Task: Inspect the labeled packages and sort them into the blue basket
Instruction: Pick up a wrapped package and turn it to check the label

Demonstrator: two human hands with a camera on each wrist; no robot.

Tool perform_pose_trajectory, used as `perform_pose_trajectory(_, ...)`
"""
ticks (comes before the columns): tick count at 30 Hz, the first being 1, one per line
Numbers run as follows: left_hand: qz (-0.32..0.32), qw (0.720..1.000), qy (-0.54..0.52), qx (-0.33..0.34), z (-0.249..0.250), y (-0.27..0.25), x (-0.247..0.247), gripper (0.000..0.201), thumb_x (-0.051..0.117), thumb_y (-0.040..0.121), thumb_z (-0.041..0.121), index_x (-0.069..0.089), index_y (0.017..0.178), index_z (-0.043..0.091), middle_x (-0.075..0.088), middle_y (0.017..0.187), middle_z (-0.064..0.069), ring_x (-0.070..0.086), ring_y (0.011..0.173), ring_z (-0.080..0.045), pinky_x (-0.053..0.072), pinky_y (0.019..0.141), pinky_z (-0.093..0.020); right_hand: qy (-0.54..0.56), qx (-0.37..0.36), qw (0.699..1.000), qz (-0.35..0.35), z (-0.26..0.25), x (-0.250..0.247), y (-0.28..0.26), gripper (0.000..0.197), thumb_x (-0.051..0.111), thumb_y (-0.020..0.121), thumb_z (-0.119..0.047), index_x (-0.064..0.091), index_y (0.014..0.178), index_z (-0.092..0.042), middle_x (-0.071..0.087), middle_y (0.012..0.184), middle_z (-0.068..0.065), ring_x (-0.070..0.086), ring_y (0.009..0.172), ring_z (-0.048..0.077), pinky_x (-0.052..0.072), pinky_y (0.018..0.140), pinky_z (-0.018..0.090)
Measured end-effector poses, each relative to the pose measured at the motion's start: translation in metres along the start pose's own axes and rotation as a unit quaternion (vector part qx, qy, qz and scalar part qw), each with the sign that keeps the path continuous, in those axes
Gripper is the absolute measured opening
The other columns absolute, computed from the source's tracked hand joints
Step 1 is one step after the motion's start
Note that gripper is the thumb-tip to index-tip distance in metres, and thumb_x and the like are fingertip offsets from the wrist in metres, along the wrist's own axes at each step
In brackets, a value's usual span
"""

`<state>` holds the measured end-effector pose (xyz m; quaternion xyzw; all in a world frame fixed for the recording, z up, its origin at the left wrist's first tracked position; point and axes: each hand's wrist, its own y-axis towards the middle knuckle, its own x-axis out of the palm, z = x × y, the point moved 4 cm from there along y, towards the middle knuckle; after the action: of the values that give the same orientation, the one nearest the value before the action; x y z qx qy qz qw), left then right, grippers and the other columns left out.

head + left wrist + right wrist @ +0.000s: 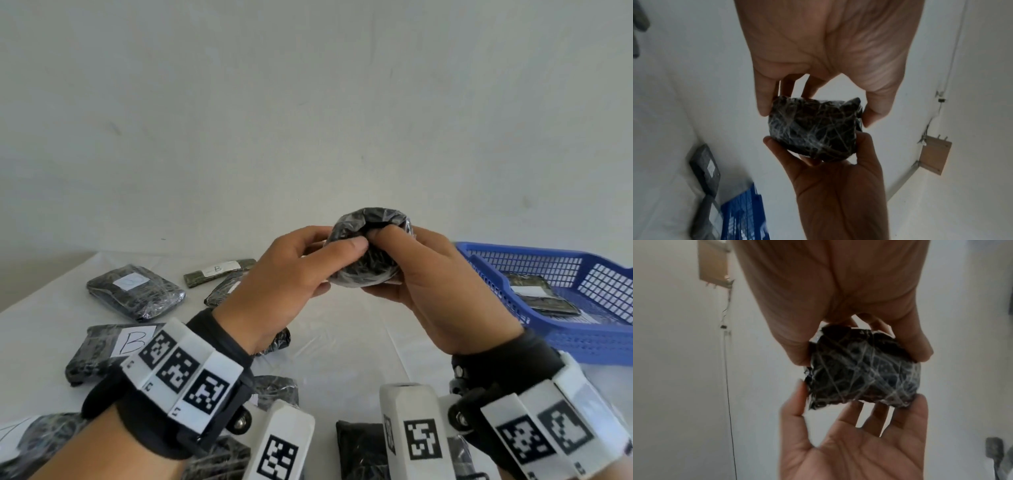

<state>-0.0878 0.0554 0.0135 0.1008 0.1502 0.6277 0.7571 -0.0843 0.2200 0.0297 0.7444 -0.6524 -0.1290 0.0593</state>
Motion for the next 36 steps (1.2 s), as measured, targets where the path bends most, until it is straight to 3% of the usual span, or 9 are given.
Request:
perform_pose_trajectory(6, 0.031, 0.999, -0.013, -0.011, -0.002, 0.003, -0.005, 0.046, 0.072, 0.075, 0.044, 0.075, 0.113, 0.019, 0.079, 0.11, -0.003, 0.074, 0.105, -0.016, 0.058, 0.1, -0.044, 0.007, 0.003, 0.999, -0.037, 0.004, 0.0, 0.001, 0.043, 0.063, 0.084, -0.037, 0.075, 0.115, -0.01, 0.079, 0.114, 0.011, 0.072, 0.116, 0.029, 0.053, 0.109, 0.052)
perform_pose_trajectory(10, 0.019, 0.999, -0.016, -0.025, -0.006, 0.003, -0.005, 0.062, 0.075, 0.065, 0.055, 0.074, 0.115, 0.019, 0.077, 0.113, -0.003, 0.073, 0.108, -0.015, 0.058, 0.101, -0.042, -0.011, -0.019, 0.999, -0.031, 0.008, -0.002, 0.005, 0.047, 0.062, 0.083, -0.034, 0.073, 0.116, -0.003, 0.076, 0.117, 0.019, 0.07, 0.119, 0.035, 0.053, 0.108, 0.055)
perform_pose_trajectory(14, 0.05, 0.999, -0.014, -0.005, -0.005, 0.004, -0.007, 0.042, 0.071, 0.077, 0.043, 0.076, 0.111, 0.018, 0.078, 0.11, -0.006, 0.075, 0.104, -0.016, 0.06, 0.097, -0.044, 0.012, -0.007, 0.998, -0.069, 0.009, -0.003, 0.005, 0.044, 0.062, 0.083, -0.03, 0.072, 0.119, -0.007, 0.078, 0.118, 0.013, 0.071, 0.119, 0.029, 0.052, 0.11, 0.048)
perform_pose_trajectory(18, 0.01, 1.0, 0.019, -0.004, -0.002, 0.001, -0.005, 0.051, 0.072, 0.069, 0.059, 0.076, 0.11, 0.03, 0.077, 0.114, 0.004, 0.072, 0.111, -0.014, 0.054, 0.105, -0.046, -0.015, -0.035, 0.999, -0.037, 0.009, -0.005, 0.008, 0.045, 0.062, 0.082, -0.025, 0.07, 0.115, 0.004, 0.065, 0.121, 0.035, 0.061, 0.121, 0.047, 0.054, 0.105, 0.056)
perform_pose_trajectory(23, 0.025, 0.999, 0.021, 0.01, -0.004, 0.004, -0.007, 0.052, 0.072, 0.065, 0.056, 0.076, 0.111, 0.033, 0.077, 0.115, 0.004, 0.072, 0.11, -0.016, 0.056, 0.103, -0.051, 0.013, 0.001, 0.998, -0.062, 0.007, -0.008, 0.003, 0.049, 0.06, 0.085, -0.038, 0.073, 0.119, -0.005, 0.077, 0.118, 0.014, 0.071, 0.116, 0.032, 0.052, 0.11, 0.051)
perform_pose_trajectory(27, -0.009, 1.0, 0.002, -0.005, -0.001, 0.002, -0.005, 0.058, 0.07, 0.068, 0.059, 0.076, 0.113, 0.024, 0.077, 0.115, 0.002, 0.072, 0.111, -0.013, 0.055, 0.104, -0.044, -0.015, -0.013, 0.999, -0.029, 0.004, -0.011, 0.005, 0.03, 0.056, 0.106, -0.032, 0.075, 0.114, -0.009, 0.08, 0.11, 0.009, 0.075, 0.109, 0.024, 0.058, 0.104, 0.048)
perform_pose_trajectory(30, 0.025, 1.0, 0.001, 0.011, -0.002, 0.004, -0.007, 0.057, 0.069, 0.068, 0.057, 0.076, 0.116, 0.026, 0.077, 0.115, 0.001, 0.073, 0.109, -0.014, 0.058, 0.101, -0.045, -0.02, -0.022, 0.999, -0.043, 0.004, -0.009, 0.004, 0.039, 0.062, 0.091, -0.037, 0.074, 0.118, -0.012, 0.079, 0.115, 0.009, 0.074, 0.113, 0.022, 0.058, 0.103, 0.044)
perform_pose_trajectory(34, 0.0, 0.999, 0.022, 0.023, -0.004, 0.004, -0.006, 0.053, 0.068, 0.072, 0.053, 0.073, 0.12, 0.034, 0.076, 0.12, 0.004, 0.069, 0.117, -0.022, 0.05, 0.109, -0.052, -0.067, -0.071, 0.995, -0.016, 0.004, -0.01, 0.006, 0.033, 0.07, 0.087, -0.028, 0.074, 0.116, -0.012, 0.076, 0.112, 0.019, 0.072, 0.109, 0.04, 0.057, 0.098, 0.06)
perform_pose_trajectory(36, -0.008, 0.999, 0.023, 0.028, -0.004, 0.003, -0.007, 0.064, 0.071, 0.07, 0.05, 0.067, 0.13, 0.029, 0.074, 0.124, 0.004, 0.068, 0.119, -0.017, 0.048, 0.112, -0.05, -0.072, -0.09, 0.993, -0.008, 0.005, -0.012, 0.006, 0.032, 0.075, 0.082, -0.023, 0.073, 0.114, -0.017, 0.078, 0.105, 0.013, 0.075, 0.101, 0.038, 0.058, 0.095, 0.06)
